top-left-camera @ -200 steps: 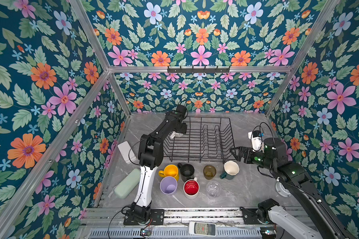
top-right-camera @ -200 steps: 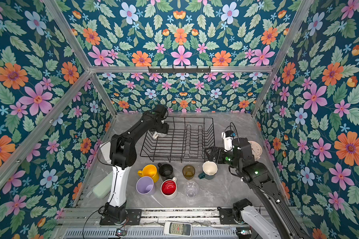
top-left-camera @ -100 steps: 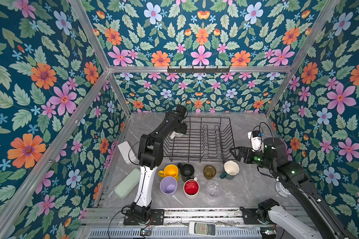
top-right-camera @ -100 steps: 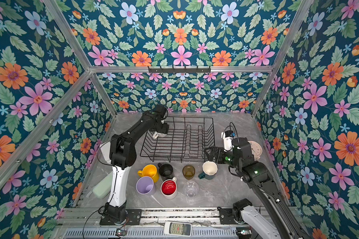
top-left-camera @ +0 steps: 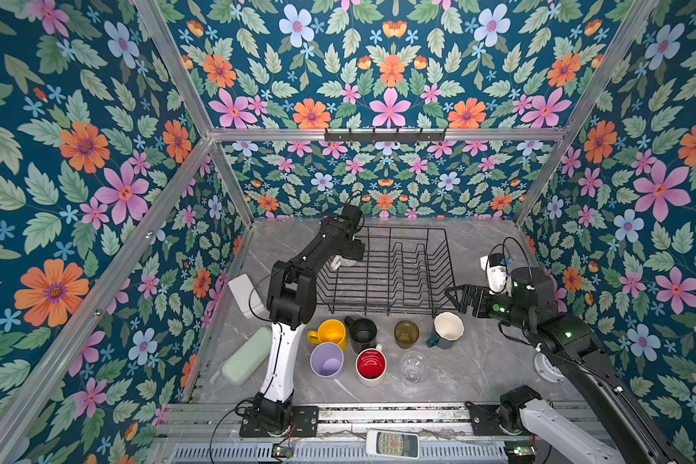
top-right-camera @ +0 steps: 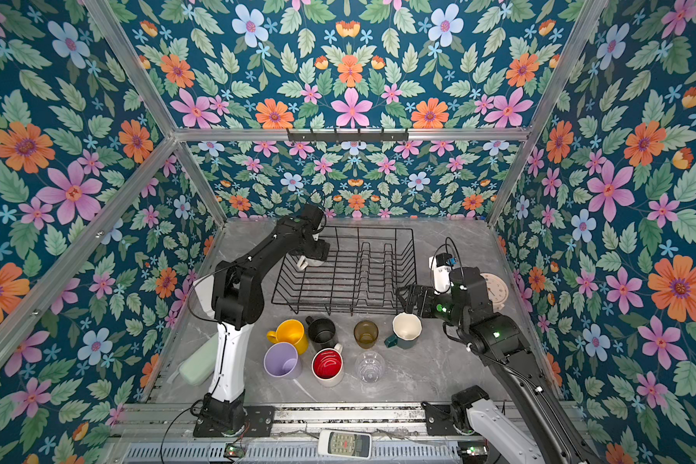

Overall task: Load the cups into the dish rack
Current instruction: 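Turn the cream-white mug mouth-down above the rack's far corner with the left gripper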

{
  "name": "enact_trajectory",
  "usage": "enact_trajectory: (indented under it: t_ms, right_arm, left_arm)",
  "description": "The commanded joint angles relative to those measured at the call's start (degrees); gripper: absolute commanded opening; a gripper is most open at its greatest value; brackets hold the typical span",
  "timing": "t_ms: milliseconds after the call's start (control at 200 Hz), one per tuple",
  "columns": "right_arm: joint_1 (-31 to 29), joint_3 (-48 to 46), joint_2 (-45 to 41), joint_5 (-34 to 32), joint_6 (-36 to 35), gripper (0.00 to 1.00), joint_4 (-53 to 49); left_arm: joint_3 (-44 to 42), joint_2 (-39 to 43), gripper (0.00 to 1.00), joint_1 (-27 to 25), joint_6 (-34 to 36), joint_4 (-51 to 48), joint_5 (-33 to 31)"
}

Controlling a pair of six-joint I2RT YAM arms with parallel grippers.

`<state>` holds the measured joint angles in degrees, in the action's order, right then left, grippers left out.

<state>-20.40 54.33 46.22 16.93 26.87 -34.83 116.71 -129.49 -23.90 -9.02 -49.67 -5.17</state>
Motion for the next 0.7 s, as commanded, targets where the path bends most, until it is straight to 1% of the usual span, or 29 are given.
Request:
enact_trajectory:
  t_ms: [0,225,485,505,695]
  right_arm:
    - [-0.03,0.11,-0.16,0.03,0.20,0.98,-0.13]
    - [0.01,0.22,-0.43,-0.22,0.11,0.98,-0.54]
    - [-0.04,0.32,-0.68,-0.49,0.11,0.98,-0.96]
    - [-0.06,0.34,-0.69,-0.49,0.11,0.98,-0.94]
    - [-0.04,0.48,-0.86,-0.76,0.02,0.98,-1.21]
  left_arm:
    - [-0.13,0.79,0.94,0.17,0.13,0.26,-0.28]
    - [-0.77,1.48,0.99,0.16,0.18,0.63,-0.22]
    - [-2.32,3.02,1.00,0.15,0.14,0.80,-0.19]
    - [-2.55,3.29,1.00,0.17,0.08,2.41,-0.18]
    - [-5.74,6.29,1.00,0.16,-0.36,4.89,0.32]
